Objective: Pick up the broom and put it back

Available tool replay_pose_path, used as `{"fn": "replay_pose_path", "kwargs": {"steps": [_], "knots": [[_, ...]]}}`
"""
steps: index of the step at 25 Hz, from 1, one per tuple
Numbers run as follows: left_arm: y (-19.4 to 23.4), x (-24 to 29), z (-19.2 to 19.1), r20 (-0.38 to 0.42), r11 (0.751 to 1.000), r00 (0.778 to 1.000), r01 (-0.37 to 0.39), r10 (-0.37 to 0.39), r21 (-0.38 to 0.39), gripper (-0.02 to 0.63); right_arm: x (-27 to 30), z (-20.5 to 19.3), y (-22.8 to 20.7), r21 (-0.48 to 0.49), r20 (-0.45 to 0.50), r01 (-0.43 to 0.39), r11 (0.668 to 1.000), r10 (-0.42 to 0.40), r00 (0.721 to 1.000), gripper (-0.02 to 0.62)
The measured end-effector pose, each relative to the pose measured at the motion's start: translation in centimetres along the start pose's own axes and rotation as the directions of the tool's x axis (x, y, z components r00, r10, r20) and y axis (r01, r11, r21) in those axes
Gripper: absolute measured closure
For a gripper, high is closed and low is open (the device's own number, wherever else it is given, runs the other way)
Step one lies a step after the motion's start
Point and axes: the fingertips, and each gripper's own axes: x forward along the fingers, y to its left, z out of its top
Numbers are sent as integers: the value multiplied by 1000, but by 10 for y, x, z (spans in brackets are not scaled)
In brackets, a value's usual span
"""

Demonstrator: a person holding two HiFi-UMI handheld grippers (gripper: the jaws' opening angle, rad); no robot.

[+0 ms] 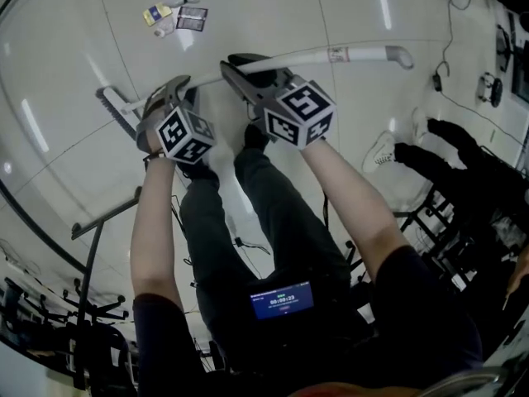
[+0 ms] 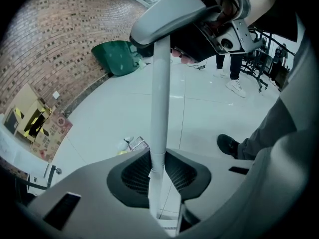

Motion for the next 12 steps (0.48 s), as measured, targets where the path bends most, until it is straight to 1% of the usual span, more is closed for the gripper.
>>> {"fn": "replay_pose_path", "kwargs": {"steps": [2, 4, 8, 12], "knots": [[-2, 23, 2, 4, 1000, 1000, 4, -4, 13, 520, 7, -14, -31, 74, 13, 20, 997, -21, 1000, 494], [-7, 45, 0, 4, 999, 1000, 15, -15, 32, 520, 13, -32, -57, 132, 5, 35, 991, -36, 999, 491], [-22, 87, -11, 4, 996, 999, 46, -46, 71, 520, 23, -73, -95, 194, -20, 59, 979, -56, 998, 485], [-30, 123, -21, 19, 994, 999, 45, -47, 100, 519, 35, -114, -133, 298, -30, 77, 951, -71, 997, 472]]}}
